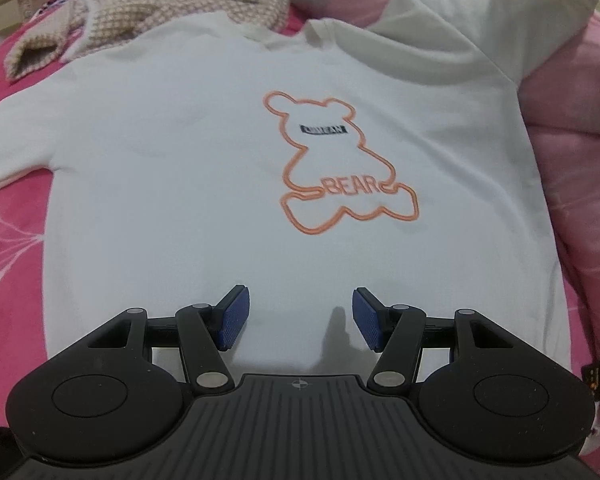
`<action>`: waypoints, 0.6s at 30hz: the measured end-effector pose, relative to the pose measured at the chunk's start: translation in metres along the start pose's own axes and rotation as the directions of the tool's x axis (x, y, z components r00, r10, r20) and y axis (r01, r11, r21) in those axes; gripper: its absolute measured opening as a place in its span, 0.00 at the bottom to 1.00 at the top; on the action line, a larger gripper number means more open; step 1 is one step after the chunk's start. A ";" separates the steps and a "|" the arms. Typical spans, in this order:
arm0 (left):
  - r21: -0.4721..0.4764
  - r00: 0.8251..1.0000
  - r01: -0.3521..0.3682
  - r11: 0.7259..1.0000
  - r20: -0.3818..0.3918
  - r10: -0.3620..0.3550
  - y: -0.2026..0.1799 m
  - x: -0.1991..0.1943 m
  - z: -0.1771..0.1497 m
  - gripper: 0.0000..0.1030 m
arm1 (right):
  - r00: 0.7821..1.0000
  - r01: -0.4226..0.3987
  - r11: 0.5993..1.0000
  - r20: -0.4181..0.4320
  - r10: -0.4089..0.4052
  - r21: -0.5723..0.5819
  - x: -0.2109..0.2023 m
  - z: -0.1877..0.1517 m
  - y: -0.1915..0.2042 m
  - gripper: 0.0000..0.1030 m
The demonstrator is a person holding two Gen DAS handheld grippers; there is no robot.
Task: Fold clothes
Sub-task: 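Grasp the sleeve cuff with the right tool and fold it across the front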
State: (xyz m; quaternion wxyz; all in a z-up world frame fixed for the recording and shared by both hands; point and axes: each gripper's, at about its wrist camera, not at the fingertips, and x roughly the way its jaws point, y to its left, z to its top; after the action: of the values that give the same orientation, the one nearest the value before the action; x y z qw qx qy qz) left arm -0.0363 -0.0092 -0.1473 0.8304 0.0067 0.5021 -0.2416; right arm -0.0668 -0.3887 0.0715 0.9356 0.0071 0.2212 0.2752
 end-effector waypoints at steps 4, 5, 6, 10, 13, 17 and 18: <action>-0.038 1.000 -0.002 0.999 0.005 0.002 0.007 -0.001 -0.006 0.56 | 0.957 -0.076 0.992 -0.288 0.042 -0.105 0.032 -0.090 0.067 0.08; -0.045 1.000 0.000 0.999 0.002 0.000 0.009 -0.001 -0.008 0.56 | 0.936 -0.074 0.993 -0.350 0.037 -0.091 0.040 -0.120 0.076 0.08; -0.046 1.000 0.003 0.999 0.000 -0.003 0.009 0.001 -0.009 0.56 | 0.914 -0.065 0.996 -0.404 0.034 -0.062 0.049 -0.151 0.081 0.08; -0.028 1.000 0.012 1.000 -0.006 -0.012 0.002 0.005 -0.013 0.56 | 0.836 0.029 0.999 -0.548 -0.038 -0.025 0.071 -0.246 0.082 0.08; -0.015 0.999 0.036 0.999 -0.016 -0.036 -0.006 0.007 -0.017 0.56 | 0.862 0.058 0.998 -0.506 -0.043 0.013 0.056 -0.256 0.090 0.08; 0.020 0.995 0.094 0.995 -0.023 -0.094 -0.017 0.005 -0.021 0.56 | 0.922 0.097 0.994 -0.382 -0.069 0.056 0.028 -0.238 0.100 0.08; 0.031 0.994 0.109 0.994 -0.026 -0.108 -0.020 0.005 -0.022 0.56 | 0.938 0.110 0.990 -0.339 -0.074 0.087 0.021 -0.230 0.100 0.08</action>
State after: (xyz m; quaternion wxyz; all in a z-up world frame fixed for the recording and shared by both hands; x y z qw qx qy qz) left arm -0.0610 -0.0233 -0.1572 0.8097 -0.0044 0.5076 -0.2945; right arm -0.1984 -0.3178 -0.1309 0.8945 -0.0010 0.3911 0.2165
